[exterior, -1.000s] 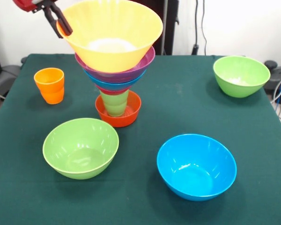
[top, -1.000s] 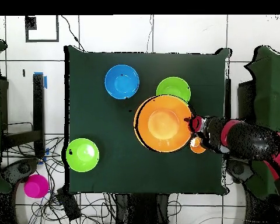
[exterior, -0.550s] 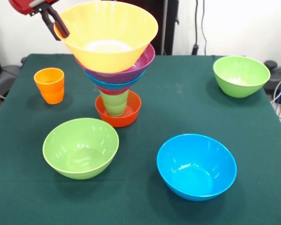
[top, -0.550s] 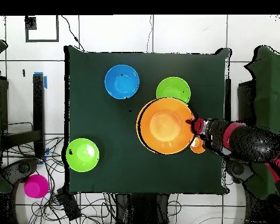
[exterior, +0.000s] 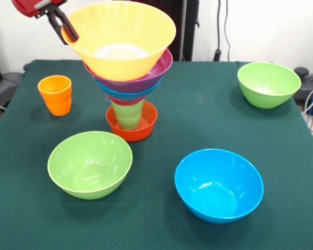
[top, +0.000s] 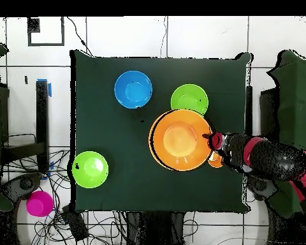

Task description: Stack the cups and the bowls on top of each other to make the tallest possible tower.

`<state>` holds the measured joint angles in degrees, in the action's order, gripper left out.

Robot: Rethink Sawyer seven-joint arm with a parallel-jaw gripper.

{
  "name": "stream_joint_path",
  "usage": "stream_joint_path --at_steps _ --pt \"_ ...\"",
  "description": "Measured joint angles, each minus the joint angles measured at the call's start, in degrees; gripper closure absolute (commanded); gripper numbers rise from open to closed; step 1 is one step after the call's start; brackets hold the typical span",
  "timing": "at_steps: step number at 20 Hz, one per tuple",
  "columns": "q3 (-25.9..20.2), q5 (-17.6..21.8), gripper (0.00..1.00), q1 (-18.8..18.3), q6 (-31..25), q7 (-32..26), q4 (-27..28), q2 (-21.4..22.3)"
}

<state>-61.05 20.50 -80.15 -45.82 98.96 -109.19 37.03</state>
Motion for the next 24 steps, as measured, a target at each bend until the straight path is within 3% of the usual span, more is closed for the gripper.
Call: stream_joint_path --at_steps 24 --pt "-0.07 0.88 1.00 -0.90 0.02 0.00 -4.54 0.02"
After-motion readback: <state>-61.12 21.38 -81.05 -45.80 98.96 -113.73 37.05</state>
